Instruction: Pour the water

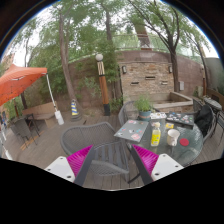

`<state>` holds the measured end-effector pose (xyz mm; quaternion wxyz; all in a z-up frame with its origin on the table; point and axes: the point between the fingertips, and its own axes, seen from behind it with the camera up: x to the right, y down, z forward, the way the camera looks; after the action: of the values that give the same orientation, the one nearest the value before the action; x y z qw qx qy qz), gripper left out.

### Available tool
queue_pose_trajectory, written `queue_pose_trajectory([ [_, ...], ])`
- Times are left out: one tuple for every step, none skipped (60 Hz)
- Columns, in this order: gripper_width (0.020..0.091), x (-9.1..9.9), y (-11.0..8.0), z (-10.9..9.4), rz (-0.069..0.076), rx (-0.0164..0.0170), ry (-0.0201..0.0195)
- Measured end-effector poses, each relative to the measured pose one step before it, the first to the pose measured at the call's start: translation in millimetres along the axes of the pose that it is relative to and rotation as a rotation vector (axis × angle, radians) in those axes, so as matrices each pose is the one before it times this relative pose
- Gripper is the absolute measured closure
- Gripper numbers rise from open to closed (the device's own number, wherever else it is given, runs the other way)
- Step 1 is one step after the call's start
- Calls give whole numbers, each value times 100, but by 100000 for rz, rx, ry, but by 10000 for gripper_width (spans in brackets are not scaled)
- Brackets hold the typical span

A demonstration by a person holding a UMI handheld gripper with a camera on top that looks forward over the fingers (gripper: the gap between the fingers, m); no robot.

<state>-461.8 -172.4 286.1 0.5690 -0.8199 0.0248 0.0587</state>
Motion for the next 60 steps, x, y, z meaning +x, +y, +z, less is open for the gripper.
queue_pose_trajectory([
  [273, -96, -86, -109, -338, 508, 1027],
  [273, 277, -56, 78, -216, 237, 877],
  [274, 269, 39, 76, -157, -133, 868],
  [274, 273, 121, 77, -107, -385, 813],
  [273, 281, 102, 63, -84, -382, 737],
  [274, 479, -103, 28, -130, 76, 808],
  [274, 236, 11, 76, 192, 133, 518],
  [275, 184, -41, 121, 336, 373, 544],
  [273, 243, 13, 170, 440, 381, 653],
  [277, 283, 47, 128, 473, 135, 787],
  [277, 241, 205, 146, 326, -356, 782],
  [277, 273, 264, 208, 246, -724, 737],
  [277, -91, 373, 207, 235, -795, 619],
  [276, -62, 303, 295, 266, -579, 554],
  [273, -171, 202, 275, 337, -159, 470],
  [275, 86, 29, 229, 349, 195, 512],
  [273, 97, -30, 169, 430, 370, 567],
  [270, 215, 40, 208, 471, 344, 679],
  [269, 138, 88, 210, 497, 275, 597],
  [269, 161, 83, 236, 429, 146, 520],
  [269, 25, 43, 230, 404, -18, 428],
  [269, 93, 105, 269, 255, -71, 346],
  [268, 135, 120, 218, 166, 41, 297],
  [271, 133, 38, 297, 38, 255, 357],
  [272, 295, 58, 383, 12, 363, 481],
  [275, 360, 51, 460, -115, 195, 681],
  [282, 479, 166, 414, -180, -9, 723],
  [287, 426, 133, 543, -232, -50, 839],
  [291, 490, 240, 603, -222, 14, 733],
  [290, 501, 215, 637, -186, -46, 572],
  [291, 556, 281, 616, -182, -142, 620],
  [290, 630, 181, 734, -158, -72, 770],
  [290, 698, 153, 780, -82, 180, 906],
  [289, 1138, 108, 1218, 21, 297, 674],
  [289, 752, 93, 1004, -315, 476, 922],
  [288, 544, -17, 1087, -415, 426, 1020],
  [288, 819, 203, 1119, -567, 616, 1083],
  [289, 790, 137, 1162, -664, 756, 1037],
  [290, 333, 115, 881, -942, 885, 1139],
  [290, 975, 179, 1501, -676, 799, 380],
  [289, 621, 72, 1292, -842, 1050, 548],
  [290, -168, -315, 887, -997, 1226, 960],
  [289, 826, 41, 1674, -580, 973, 423],
  [289, 509, 124, 1219, -702, 602, 689],
  [290, 487, 160, 1073, -465, 177, 749],
  [290, 457, 195, 1041, -372, 202, 636],
  [291, 427, 134, 1136, -299, 450, 423],
  [288, 350, 128, 1120, -267, 653, 103],
  [287, 238, 157, 1082, -287, 590, -87],
  [287, 58, 211, 602, -372, 280, 211],
  [286, 245, 343, 958, -105, -260, 147],
  [287, 577, 457, 1332, 325, -607, -15],
  [285, 309, 380, 911, 313, -565, 191],
  [286, 224, 315, 849, 329, -342, -74],
  [285, 76, 227, 808, 181, -112, -312],
  [287, 141, 201, 822, -24, -39, -315],
  [287, 132, 207, 784, -65, -60, -103],
  [286, 465, 65, 912, -126, 75, 165],
  [286, 220, 112, 728, 19, 105, 238],
  [286, 153, 82, 639, 23, 276, 222],
])
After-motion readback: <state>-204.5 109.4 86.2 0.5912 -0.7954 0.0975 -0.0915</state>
